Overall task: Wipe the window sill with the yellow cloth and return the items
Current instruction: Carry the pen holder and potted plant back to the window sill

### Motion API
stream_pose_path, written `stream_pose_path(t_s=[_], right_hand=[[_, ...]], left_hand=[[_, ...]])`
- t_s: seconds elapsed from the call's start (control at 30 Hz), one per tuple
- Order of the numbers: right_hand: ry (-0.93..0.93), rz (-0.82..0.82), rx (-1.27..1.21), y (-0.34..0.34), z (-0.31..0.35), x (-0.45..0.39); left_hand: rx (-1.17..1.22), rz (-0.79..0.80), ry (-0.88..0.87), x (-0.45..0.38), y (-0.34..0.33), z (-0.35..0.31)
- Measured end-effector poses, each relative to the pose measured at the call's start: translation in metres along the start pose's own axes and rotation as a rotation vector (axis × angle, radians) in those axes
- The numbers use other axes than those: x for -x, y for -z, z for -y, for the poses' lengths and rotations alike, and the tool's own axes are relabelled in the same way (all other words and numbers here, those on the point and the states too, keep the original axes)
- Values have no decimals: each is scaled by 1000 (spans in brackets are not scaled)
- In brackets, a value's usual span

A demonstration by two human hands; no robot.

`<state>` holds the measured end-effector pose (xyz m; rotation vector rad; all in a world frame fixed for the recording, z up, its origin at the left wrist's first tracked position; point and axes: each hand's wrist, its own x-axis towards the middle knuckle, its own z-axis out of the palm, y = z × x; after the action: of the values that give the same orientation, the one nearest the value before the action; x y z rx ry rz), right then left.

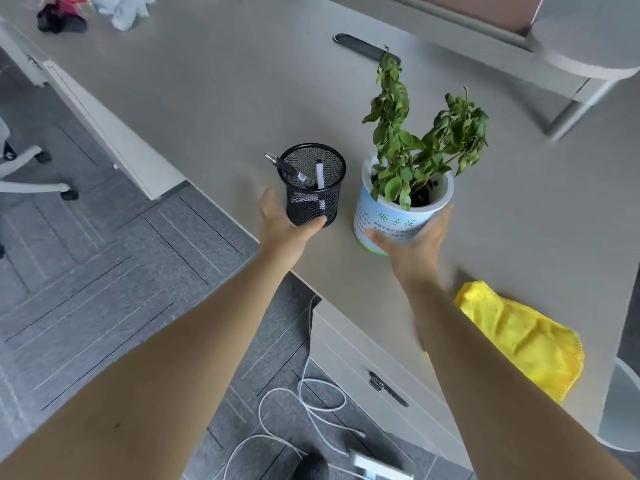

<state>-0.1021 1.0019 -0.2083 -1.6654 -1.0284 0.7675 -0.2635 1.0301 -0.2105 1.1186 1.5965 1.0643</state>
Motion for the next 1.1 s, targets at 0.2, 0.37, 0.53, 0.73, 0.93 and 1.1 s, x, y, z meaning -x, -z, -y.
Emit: stream_pose_path(t_s=[0.2,0.37,0.53,0.73,0.93,1.1], right_hand=[[22,0,-112,-6,-13,-18],[-13,-36,-69,-9,-12,-23],[-6,-78,-58,-11,-11,-22],[14,-112,-122,-12,2,-16],[48,-129,-170,20,19,2],[48,-203,-185,72,30,33]], left_hand=[[185,120,-75,-40,-6,12],[169,152,-151,-53,-6,12],[74,157,-205,-58,-6,10],[94,150,-186,-42,-4,4],[126,232,-178,-5,-5,-21],[107,267,-198,40,-17,-47]])
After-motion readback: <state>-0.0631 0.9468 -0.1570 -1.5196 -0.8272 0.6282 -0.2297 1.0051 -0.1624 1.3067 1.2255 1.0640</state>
